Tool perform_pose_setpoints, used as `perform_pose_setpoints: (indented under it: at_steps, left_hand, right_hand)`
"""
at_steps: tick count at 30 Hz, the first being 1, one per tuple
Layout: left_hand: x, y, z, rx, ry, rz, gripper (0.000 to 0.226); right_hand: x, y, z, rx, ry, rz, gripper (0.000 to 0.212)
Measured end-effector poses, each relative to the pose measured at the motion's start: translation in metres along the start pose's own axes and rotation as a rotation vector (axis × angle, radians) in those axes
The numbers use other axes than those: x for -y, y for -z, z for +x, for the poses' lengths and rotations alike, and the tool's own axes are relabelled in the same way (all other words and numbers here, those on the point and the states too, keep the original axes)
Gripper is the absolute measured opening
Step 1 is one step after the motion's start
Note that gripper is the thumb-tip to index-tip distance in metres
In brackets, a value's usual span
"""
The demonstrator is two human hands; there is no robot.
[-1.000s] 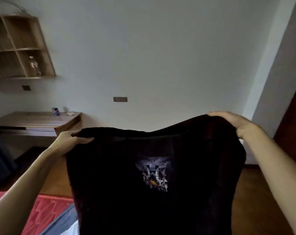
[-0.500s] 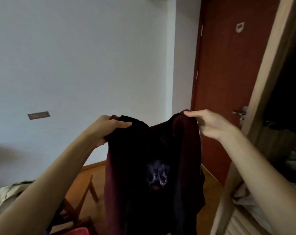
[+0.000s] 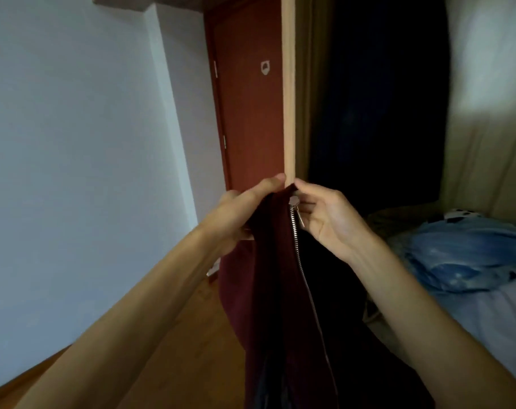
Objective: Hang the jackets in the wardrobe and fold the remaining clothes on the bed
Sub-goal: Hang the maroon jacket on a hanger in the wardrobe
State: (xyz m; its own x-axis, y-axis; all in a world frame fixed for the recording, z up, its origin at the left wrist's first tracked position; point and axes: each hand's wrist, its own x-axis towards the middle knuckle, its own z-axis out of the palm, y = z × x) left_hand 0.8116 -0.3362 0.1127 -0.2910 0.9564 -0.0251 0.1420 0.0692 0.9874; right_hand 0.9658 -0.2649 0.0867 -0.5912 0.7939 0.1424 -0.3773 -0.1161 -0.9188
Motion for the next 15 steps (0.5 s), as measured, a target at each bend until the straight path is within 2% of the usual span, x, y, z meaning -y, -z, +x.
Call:
perform_pose_setpoints:
  at_steps: [1,3,6,7,11,15]
  left_hand:
    - [0.000,-0.011,0.007,0.064,-0.074,0.076,0.079]
    - [0.001,-0.032,0.024,0.156,-0.251,0.261,0.081]
    - [-0.001,-0.058,0.050,0.145,-0.384,0.377,0.096]
    - [-0.003,-0.067,0.060,0.185,-0.419,0.364,0.091]
    - [-0.022,-0.105,0.091,0.409,-0.501,0.155,0.042]
    - [-0.037,-0.151,0.115,0.446,-0.524,-0.012,0.027]
  right_hand:
    - [0.007,0.010,-0.004,-0.045,0.002,0.015,0.037]
    - [0.026,0.029,-0.014,-0.105,0.021,0.014,0.051]
    - [0.054,0.053,-0.026,-0.145,0.052,-0.082,0.066]
    - [0.063,0.059,-0.028,-0.173,0.063,-0.135,0.069]
    - [0.101,0.086,-0.026,-0.332,0.075,-0.406,0.081]
    - [0.141,0.109,-0.018,-0.499,0.056,-0.633,0.079]
